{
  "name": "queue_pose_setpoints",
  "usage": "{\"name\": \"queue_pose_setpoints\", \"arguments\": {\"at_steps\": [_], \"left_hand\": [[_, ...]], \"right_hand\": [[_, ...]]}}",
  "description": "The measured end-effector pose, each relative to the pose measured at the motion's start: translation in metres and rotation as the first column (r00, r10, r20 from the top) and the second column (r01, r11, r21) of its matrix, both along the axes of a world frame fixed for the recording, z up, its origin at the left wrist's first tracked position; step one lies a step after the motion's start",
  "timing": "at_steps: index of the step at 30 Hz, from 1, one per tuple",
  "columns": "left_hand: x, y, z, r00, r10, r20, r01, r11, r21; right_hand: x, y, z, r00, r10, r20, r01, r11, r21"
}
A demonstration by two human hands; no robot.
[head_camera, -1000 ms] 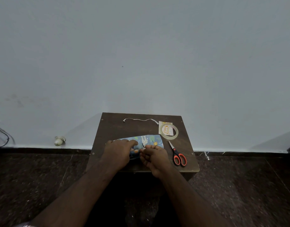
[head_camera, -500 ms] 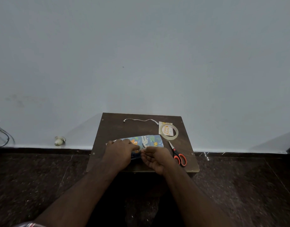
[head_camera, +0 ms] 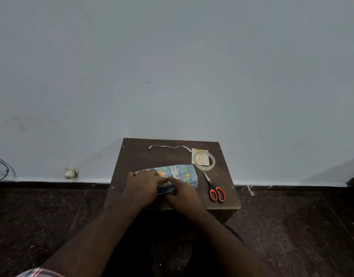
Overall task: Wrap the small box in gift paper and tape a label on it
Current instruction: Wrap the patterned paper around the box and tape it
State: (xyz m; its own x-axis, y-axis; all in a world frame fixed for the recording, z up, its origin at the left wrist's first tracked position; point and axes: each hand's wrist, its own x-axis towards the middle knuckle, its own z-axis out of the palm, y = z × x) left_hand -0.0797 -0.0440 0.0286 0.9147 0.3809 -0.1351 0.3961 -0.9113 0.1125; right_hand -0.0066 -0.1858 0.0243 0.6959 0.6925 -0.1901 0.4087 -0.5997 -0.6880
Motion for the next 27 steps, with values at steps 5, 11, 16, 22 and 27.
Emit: {"name": "queue_pose_setpoints", "arguments": {"at_steps": [5,11,16,22,27], "left_hand": [[-0.001,0.001,0.000,1.000,0.000,0.013,0.000,1.000,-0.017],[0.001,0.001,-0.002,1.000,0.004,-0.003,-0.004,1.000,-0.013],[0.000,0.003,-0.003,0.999,0.035,0.004,-0.035,0.999,-0.027],[0.002,0.005,-0.006,0.999,0.038,-0.001,-0.038,0.999,-0.026],[0.001,0.005,-0.005,0.997,0.064,0.031,-0.063,0.997,-0.039]], "right_hand": [[-0.008,0.008,0.001,0.989,0.094,0.113,-0.078,0.988,-0.134],[-0.010,0.005,-0.009,0.976,0.135,0.173,-0.093,0.968,-0.235],[-0.013,0.002,-0.005,0.974,0.131,0.186,-0.086,0.969,-0.233],[-0.008,0.005,-0.002,0.974,0.142,0.178,-0.094,0.962,-0.255],[-0.007,0.004,-0.004,0.973,0.143,0.180,-0.091,0.959,-0.268]]}}
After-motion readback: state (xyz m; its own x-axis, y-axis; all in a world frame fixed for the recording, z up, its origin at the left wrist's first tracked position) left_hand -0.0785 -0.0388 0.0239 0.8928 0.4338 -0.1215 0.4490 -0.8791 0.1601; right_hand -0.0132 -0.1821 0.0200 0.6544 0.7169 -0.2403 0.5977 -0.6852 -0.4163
